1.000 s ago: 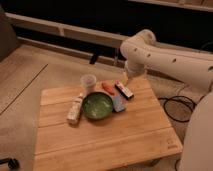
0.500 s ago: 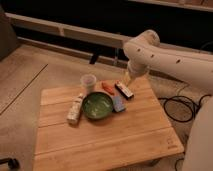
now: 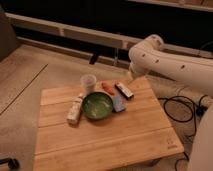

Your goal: Place the eraser on the white sponge

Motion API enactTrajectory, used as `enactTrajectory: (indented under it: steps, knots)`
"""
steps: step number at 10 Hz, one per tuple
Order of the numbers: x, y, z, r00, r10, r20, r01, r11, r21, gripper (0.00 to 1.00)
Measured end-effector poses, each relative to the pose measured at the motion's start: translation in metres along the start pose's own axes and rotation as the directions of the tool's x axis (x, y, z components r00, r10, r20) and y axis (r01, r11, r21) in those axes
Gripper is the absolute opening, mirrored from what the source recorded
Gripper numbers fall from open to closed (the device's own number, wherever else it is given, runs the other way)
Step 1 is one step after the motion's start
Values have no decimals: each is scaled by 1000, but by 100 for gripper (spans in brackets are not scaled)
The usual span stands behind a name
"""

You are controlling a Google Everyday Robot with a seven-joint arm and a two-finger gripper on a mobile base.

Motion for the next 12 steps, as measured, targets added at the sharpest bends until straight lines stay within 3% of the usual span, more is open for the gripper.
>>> enactTrajectory:
  steps: [5, 9, 12]
  knots:
    - [-7, -11, 56, 994, -112, -18, 108, 984, -145, 65]
    - [16, -39, 89, 974, -177, -140, 151, 972, -181, 65]
    - [20, -44, 94, 971, -177, -158, 146, 971, -187, 65]
